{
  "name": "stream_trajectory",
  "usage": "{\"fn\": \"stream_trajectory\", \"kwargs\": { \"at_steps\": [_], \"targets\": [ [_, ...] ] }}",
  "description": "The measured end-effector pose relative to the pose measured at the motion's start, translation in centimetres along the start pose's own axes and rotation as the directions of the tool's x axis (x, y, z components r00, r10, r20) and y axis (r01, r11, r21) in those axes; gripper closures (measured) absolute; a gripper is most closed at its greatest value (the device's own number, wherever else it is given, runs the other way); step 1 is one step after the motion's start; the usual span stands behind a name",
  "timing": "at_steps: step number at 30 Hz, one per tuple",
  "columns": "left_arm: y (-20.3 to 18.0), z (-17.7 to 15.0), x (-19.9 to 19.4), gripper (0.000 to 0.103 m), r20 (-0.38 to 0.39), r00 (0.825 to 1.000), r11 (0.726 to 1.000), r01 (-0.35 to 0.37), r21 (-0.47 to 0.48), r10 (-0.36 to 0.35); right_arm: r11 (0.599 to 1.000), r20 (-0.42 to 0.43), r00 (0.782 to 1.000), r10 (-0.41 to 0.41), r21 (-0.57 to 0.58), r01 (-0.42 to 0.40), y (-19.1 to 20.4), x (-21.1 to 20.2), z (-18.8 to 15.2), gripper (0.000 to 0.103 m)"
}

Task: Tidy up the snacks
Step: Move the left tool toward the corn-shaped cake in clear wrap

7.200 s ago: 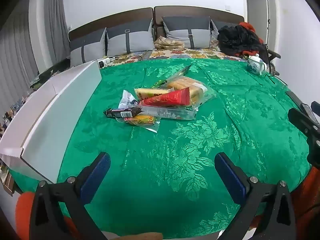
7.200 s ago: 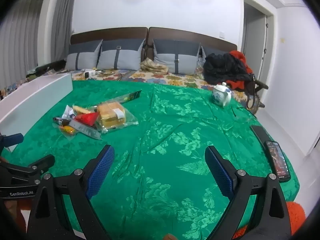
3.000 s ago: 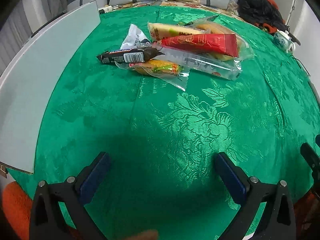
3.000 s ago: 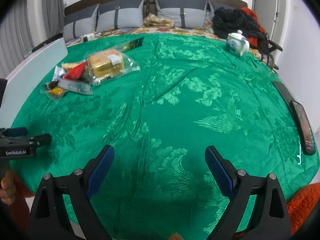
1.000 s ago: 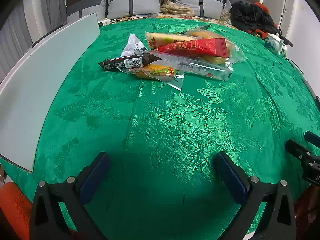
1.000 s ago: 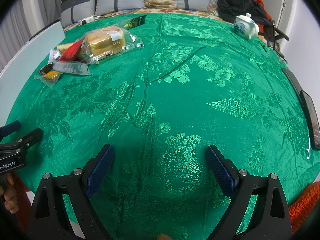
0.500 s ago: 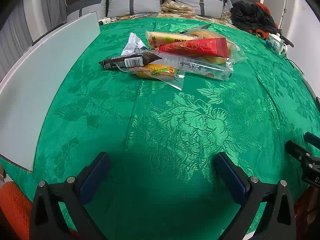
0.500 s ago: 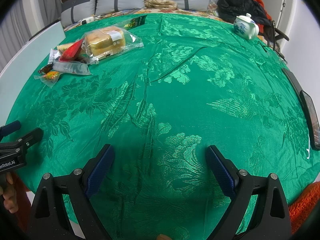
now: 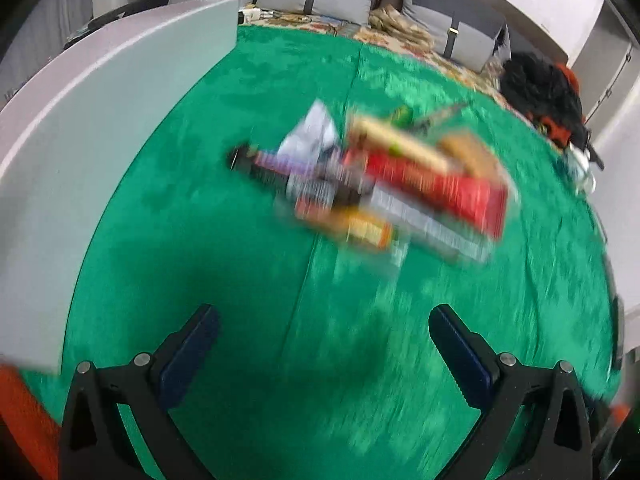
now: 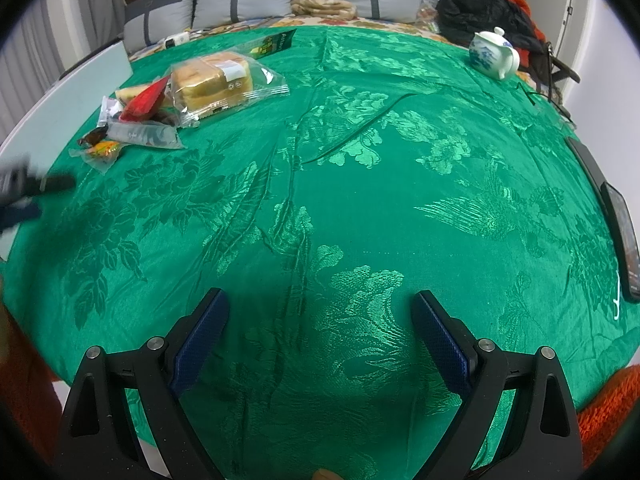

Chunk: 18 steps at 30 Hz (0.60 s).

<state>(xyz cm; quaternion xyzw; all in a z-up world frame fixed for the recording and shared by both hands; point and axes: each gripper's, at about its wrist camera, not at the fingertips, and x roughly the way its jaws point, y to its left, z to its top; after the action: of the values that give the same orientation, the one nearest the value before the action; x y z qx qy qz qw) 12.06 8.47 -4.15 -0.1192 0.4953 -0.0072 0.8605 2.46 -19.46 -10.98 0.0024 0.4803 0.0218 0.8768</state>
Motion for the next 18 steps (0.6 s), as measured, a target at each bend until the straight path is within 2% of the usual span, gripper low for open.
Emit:
{"fn": "stream_trajectory", "kwargs": {
  "at_steps": [3, 6, 14, 18],
  "targets": [
    [-0.3, 2.8, 1.2, 0.0, 0.002, 0.999, 0.999, -0.037, -0.017, 0.037, 1.0, 0.002, 1.0, 0.001, -0.002, -0.001, 0.0, 0.0, 0.0, 0.008],
    [0.2, 4.5, 1.9, 0.0, 0.007, 0.999, 0.996, -0.053, -0.074, 0.054, 1.0, 0.003, 1.0, 0.002, -0.003, -0.002, 0.1, 0.0, -0.1, 0.008],
    [1.2, 6.3, 4.5, 0.0, -0.017, 0.99, 0.987, -0.138, -0.086, 0.137, 1.0, 0.005, 1.0, 0.003, -0.007, -0.003, 0.0, 0.0, 0.0, 0.008],
    [1.8, 6.6, 5.1, 0.0, -0.018, 0.991, 0.985, -0.131, -0.108, 0.13, 1.0, 0.009, 1.0, 0.005, -0.01, -0.005, 0.2, 0.0, -0.2, 0.008]
  ]
}}
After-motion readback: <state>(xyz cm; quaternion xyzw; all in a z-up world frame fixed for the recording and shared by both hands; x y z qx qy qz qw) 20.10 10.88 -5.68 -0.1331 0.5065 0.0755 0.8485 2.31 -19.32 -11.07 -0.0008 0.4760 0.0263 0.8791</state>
